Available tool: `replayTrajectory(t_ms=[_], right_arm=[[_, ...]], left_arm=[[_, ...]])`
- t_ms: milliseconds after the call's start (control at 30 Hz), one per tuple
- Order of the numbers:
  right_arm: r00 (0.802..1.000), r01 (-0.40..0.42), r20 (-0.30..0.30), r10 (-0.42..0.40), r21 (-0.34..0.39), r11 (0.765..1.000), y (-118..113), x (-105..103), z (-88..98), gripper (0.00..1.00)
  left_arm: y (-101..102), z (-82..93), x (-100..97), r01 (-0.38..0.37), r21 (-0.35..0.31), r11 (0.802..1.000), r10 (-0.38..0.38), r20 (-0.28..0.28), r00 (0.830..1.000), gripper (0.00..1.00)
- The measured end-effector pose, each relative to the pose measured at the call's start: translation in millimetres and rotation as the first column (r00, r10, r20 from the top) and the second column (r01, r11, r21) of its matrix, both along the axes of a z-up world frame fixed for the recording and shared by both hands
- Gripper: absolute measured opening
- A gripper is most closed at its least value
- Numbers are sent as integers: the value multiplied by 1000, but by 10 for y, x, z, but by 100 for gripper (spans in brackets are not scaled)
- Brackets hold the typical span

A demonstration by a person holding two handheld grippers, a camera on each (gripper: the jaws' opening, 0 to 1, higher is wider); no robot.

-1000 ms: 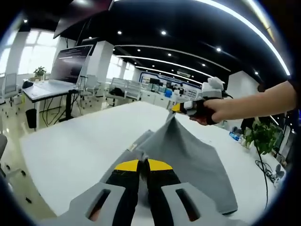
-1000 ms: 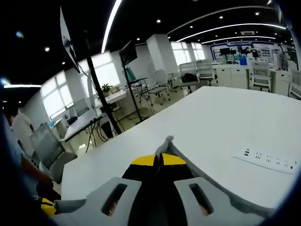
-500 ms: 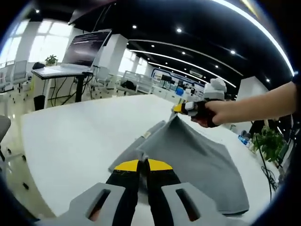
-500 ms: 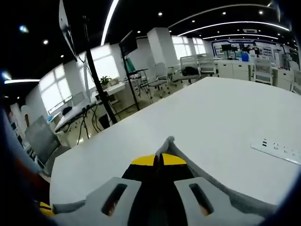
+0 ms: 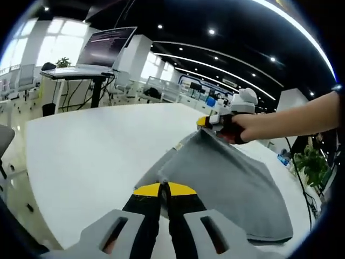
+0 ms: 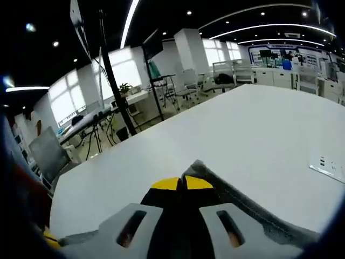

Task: Fold the towel on the table until its edges align and the towel forms a compact rectangular stack.

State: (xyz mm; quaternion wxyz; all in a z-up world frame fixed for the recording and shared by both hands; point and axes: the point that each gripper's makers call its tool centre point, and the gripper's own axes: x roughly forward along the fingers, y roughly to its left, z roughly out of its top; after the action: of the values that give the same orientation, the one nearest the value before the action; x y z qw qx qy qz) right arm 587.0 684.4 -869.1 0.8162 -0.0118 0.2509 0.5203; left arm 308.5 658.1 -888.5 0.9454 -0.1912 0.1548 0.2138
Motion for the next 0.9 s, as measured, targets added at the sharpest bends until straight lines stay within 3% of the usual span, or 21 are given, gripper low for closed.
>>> replayTrajectory(t_ms=[67, 133, 167, 200, 367, 533, 667, 733, 833, 900], right_arm=[[1000, -28, -8, 28, 3, 1000, 5, -45, 3, 4], [998, -65, 13, 65, 4, 998, -15, -105, 16, 14], [997, -72, 25, 72, -2, 997, -24, -112, 17, 18], [994, -92, 65, 93, -26, 995, -67, -165, 27, 22], [991, -105, 79, 110, -59, 993, -186, -124, 11, 29], [994, -74, 74, 79, -79, 994, -325, -6, 6, 32], [997, -31, 62, 37, -107, 994, -644, 27, -3, 33], [999, 43, -17, -44, -82, 996, -785, 79, 0, 33], [998, 54, 31, -51, -99, 994, -1008, 116, 59, 33], [998, 65, 28, -63, -109, 992, -1148, 130, 65, 33]], left_arm=[[7, -18, 11, 6, -5, 1000, -6, 4, 1000, 6], [-25, -52, 43, 37, 0, 999, -37, -11, 999, 16], [40, -85, 5, 40, 73, 997, -35, -71, 997, 21], [60, -94, -8, 41, 99, 994, -31, -99, 995, 24], [173, -43, 14, 52, 153, 987, -33, -123, 992, 33], [287, -25, 27, 81, 170, 982, -55, -149, 987, 34], [379, -49, 4, 93, 163, 982, -65, -172, 983, 33], [401, -70, -2, 106, 152, 983, -77, -182, 980, 32], [408, -99, -17, 128, 142, 982, -98, -203, 974, 31], [395, -116, -20, 146, 133, 980, -115, -214, 970, 30]])
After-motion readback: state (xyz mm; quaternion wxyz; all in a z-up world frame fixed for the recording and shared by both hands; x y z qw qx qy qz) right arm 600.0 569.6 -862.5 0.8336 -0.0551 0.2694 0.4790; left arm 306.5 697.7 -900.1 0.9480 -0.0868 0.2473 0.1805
